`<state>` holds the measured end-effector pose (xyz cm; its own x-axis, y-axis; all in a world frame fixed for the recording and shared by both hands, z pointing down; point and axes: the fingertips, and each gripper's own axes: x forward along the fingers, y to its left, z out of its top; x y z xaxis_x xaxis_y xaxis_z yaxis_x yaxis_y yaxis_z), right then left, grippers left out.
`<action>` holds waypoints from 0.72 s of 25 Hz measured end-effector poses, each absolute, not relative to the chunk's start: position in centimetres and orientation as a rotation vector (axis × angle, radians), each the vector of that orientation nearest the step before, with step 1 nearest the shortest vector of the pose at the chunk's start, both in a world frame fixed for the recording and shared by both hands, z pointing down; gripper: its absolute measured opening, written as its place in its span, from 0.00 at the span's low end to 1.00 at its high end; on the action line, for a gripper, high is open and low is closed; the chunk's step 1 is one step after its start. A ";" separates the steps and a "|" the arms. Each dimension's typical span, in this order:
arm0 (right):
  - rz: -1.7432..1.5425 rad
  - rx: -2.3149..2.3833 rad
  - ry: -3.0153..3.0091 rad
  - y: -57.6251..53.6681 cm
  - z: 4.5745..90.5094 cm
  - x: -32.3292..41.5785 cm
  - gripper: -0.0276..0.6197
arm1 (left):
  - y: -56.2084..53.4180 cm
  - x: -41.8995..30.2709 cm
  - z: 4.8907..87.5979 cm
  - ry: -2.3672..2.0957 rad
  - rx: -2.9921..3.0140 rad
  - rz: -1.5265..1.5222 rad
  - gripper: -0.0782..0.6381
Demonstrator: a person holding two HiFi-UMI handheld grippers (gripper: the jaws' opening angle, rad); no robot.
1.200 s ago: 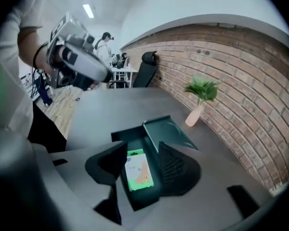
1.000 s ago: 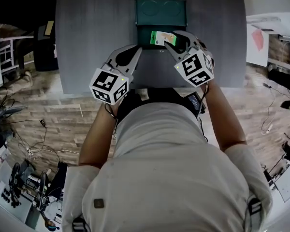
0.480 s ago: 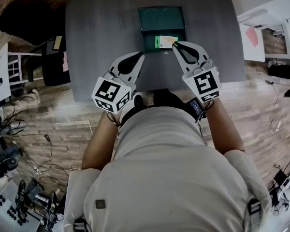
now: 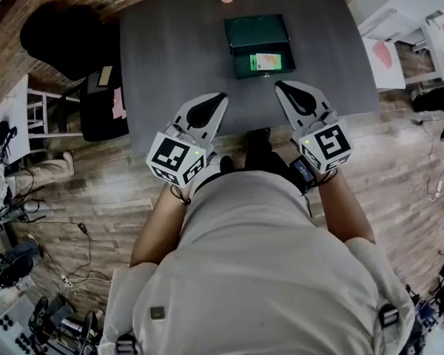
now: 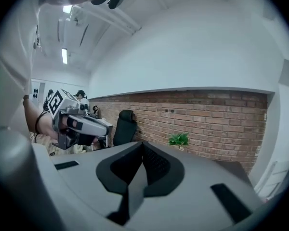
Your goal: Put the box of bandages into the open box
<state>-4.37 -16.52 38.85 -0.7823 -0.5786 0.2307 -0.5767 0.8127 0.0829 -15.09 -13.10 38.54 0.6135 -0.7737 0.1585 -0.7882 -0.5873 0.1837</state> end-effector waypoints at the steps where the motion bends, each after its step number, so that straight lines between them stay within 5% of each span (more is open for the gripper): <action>1: -0.018 0.901 -2.758 -15.5 38.5 -4.4 0.08 | -12.1 -15.2 38.2 -1.282 2.611 0.084 0.13; 18: -0.051 0.945 -2.869 -9.0 33.6 -0.4 0.08 | -6.8 -11.8 34.3 -1.334 2.664 0.060 0.13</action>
